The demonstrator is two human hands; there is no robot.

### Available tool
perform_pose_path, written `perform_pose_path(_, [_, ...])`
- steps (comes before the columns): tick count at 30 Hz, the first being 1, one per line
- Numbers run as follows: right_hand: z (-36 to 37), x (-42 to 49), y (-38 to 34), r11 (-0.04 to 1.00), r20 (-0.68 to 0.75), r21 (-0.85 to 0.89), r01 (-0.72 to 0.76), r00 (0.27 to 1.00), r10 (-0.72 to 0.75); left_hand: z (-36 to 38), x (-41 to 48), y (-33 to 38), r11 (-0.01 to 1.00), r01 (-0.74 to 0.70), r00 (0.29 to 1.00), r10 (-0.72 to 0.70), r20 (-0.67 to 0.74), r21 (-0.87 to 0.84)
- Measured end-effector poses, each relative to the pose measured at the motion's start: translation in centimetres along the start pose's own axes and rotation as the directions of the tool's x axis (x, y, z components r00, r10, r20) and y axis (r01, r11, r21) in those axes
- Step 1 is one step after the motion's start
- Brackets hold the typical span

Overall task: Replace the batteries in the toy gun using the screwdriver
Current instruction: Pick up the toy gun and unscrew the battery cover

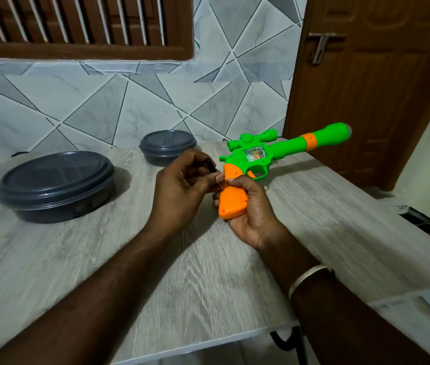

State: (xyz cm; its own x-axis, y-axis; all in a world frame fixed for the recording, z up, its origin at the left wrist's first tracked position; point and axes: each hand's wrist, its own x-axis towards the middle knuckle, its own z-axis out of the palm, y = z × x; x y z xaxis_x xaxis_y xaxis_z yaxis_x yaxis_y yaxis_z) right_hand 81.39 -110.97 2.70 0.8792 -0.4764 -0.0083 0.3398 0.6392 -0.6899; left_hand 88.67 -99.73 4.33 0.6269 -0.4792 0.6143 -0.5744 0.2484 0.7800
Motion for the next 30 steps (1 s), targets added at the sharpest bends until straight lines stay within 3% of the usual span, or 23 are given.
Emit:
perform_pose_path(9, [-0.01, -0.01, 0.06, 0.999, 0.017, -0.034, -0.011, 1.000, 0.012, 0.51, -0.28, 0.85, 0.961, -0.168, 0.985, 0.170, 0.009, 0.221])
perform_pose_path(14, [0.09, -0.13, -0.10, 0.999, 0.004, 0.029, -0.030, 1.000, 0.030, 0.67, -0.32, 0.24, 0.960, -0.140, 0.988, 0.151, -0.026, 0.241])
perform_pose_path(20, [0.00, 0.20, 0.02, 0.999, -0.015, 0.029, -0.038, 0.999, 0.038, 0.24, 0.19, 0.35, 0.977, -0.149, 0.984, 0.131, 0.122, 0.153])
perform_pose_path(30, [-0.27, 0.27, 0.10, 0.997, 0.006, 0.023, -0.069, 0.998, 0.069, 0.30, 0.03, 0.25, 0.972, -0.118, 0.991, 0.127, -0.029, 0.203])
